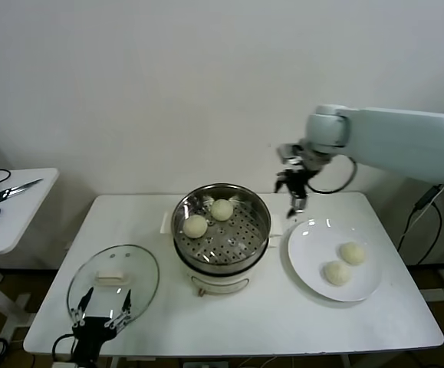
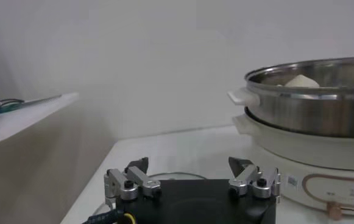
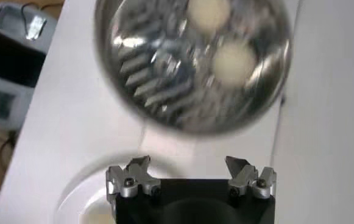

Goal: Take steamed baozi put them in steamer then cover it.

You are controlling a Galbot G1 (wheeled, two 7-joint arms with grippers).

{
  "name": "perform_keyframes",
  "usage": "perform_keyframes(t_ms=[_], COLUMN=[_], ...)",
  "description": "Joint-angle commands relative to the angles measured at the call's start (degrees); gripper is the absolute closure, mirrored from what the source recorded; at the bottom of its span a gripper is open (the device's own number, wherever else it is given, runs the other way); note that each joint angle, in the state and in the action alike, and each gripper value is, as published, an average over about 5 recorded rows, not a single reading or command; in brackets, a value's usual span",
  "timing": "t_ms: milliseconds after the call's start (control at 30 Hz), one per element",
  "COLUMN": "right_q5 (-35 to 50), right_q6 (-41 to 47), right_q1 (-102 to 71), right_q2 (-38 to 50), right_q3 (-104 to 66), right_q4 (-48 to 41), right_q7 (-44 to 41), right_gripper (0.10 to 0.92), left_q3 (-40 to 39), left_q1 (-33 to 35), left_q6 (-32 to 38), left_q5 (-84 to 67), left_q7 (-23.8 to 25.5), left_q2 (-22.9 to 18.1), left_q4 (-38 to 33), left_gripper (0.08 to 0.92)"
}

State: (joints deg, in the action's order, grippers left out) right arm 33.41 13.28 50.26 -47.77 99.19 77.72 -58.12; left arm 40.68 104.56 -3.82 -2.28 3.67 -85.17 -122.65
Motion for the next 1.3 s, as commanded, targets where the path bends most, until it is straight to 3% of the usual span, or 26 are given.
perform_keyframes(t_ms=[33, 633, 1300], right_q5=[-9.77, -20.92, -22.72], right_q6=[-2.20, 2.64, 4.01], right_q1=[-3.77, -33.18, -40.02], right_q2=[14.96, 15.89, 10.04], right_q3=[2.47, -20.48, -26.37], right_q4=[3.98, -1.26, -6.50], right_q7=[-1.31, 4.39, 5.94], right_gripper=[0.203, 0.203, 0.219], left_q3=[0.03, 0.14, 0.13], left_q1=[-0.02, 1.54, 1.56], left_q6=[-0.01, 0.42, 0.64], left_q5=[0.02, 0.60, 0.65], left_q7=[0.01, -0.10, -0.20], left_q2=[0.05, -1.10, -1.10], left_q4=[0.11, -0.81, -0.13], left_gripper=[0.177, 0.177, 0.177])
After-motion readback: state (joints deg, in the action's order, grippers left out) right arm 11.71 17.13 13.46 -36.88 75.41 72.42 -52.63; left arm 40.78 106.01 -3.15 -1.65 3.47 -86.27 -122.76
